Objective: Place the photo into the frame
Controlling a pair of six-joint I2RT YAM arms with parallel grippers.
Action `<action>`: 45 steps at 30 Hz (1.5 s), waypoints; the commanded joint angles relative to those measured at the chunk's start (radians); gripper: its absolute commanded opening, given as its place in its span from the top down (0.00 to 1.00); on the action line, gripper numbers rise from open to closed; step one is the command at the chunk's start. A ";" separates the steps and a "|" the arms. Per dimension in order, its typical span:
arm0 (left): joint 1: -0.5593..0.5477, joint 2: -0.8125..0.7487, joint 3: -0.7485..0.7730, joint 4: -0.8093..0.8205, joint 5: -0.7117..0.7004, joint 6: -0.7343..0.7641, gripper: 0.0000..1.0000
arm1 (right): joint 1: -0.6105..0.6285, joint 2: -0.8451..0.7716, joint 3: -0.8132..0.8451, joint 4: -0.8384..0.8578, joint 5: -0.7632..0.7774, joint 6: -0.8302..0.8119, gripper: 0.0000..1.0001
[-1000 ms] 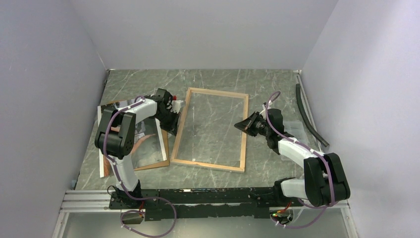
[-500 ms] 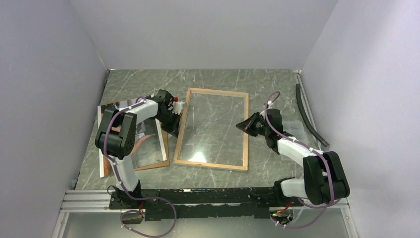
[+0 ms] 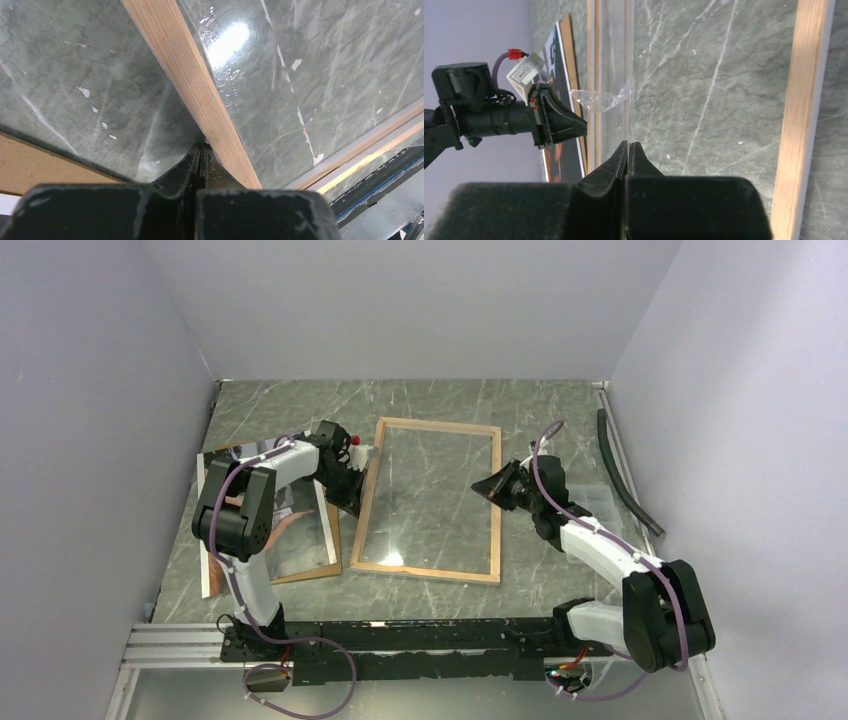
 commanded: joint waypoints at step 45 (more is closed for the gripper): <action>-0.023 -0.059 -0.015 -0.002 0.035 0.035 0.97 | 0.057 0.184 0.179 -0.133 0.033 -0.072 0.91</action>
